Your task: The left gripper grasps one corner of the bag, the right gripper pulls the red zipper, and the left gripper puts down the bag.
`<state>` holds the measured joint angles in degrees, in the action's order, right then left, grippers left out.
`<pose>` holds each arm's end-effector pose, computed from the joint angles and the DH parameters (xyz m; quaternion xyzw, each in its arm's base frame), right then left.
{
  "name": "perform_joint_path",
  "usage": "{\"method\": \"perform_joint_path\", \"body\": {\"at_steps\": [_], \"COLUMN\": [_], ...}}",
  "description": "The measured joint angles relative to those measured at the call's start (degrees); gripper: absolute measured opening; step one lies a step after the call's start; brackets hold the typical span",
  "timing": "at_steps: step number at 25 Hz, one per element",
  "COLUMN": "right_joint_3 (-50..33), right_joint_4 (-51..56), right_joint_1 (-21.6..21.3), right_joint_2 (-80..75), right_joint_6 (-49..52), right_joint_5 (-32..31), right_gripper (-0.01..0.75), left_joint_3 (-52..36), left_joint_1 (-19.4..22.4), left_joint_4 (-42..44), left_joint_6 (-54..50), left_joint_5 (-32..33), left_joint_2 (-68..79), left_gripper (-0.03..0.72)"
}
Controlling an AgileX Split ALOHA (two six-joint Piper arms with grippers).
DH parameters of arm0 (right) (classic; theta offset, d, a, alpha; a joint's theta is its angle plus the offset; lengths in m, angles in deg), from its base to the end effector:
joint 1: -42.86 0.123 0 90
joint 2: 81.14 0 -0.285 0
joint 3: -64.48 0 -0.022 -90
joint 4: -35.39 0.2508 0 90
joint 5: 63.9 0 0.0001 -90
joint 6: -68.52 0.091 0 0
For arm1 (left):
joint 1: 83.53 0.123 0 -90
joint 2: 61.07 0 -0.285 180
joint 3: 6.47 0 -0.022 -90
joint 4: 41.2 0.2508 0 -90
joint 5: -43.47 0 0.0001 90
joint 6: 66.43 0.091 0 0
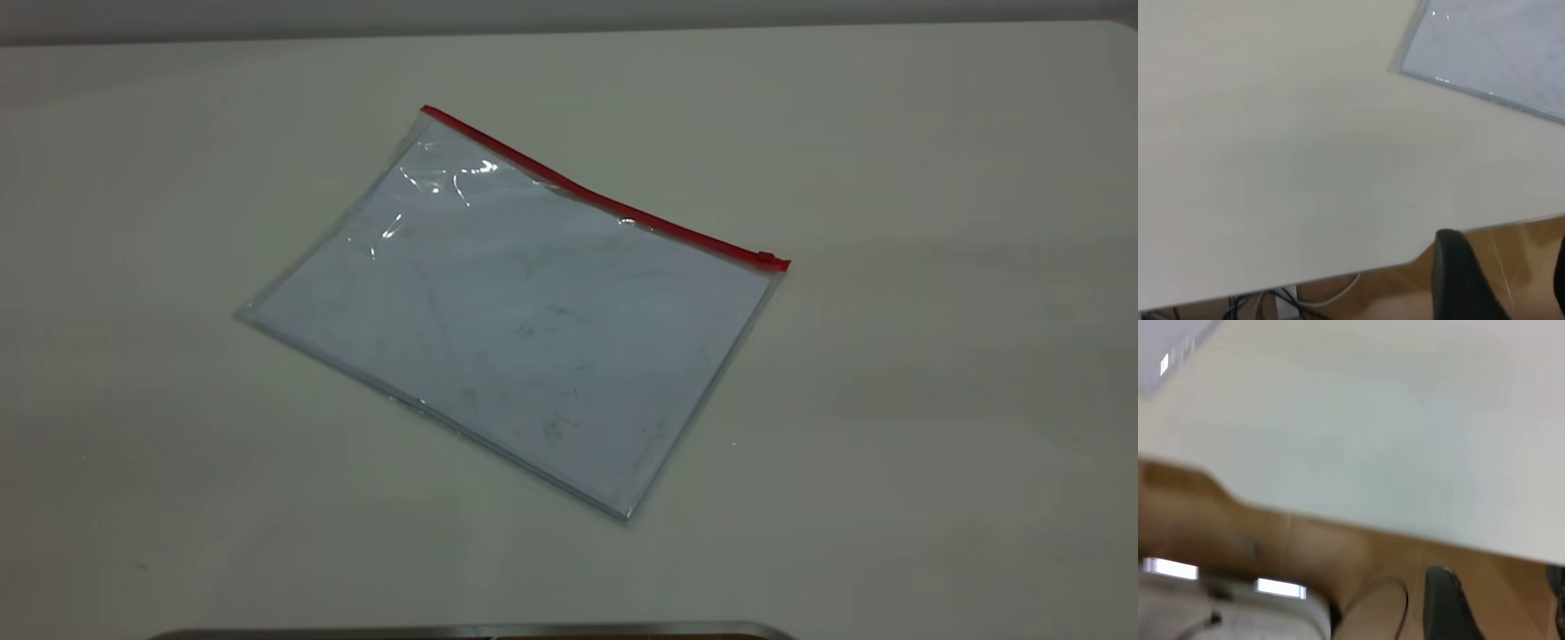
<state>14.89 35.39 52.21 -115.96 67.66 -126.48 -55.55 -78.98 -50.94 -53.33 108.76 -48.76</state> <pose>0.0621 0.0102 0.2557 -0.0853 0.9550 0.0210 0.2833 0.0046 -0.0137 0.2698 0.0693 0.8878 -0.0153 0.4548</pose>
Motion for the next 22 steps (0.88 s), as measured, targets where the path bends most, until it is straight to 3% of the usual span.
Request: {"method": "perform_joint_path", "body": {"at_steps": [6, 10, 22], "right_joint_3": [0.0, 0.0, 0.0], "right_joint_4": [0.0, 0.0, 0.3], "right_joint_1": [-6.5, -6.7, -6.7], "right_joint_2": [18.6, 27.7, 28.0], "right_joint_6": [0.0, 0.0, 0.0], "right_joint_5": [-1.0, -1.7, -2.0], "right_gripper": [0.43, 0.43, 0.43], "left_joint_3": [0.0, 0.0, 0.0], "left_joint_1": [0.0, -0.5, -0.6], "left_joint_4": [0.1, 0.2, 0.2], "left_joint_6": [-0.1, -0.1, -0.2], "left_joint_5": [0.2, 0.2, 0.6], "left_joint_2": [-0.9, -1.1, -5.6], "left_gripper": [0.405, 0.405, 0.405]}}
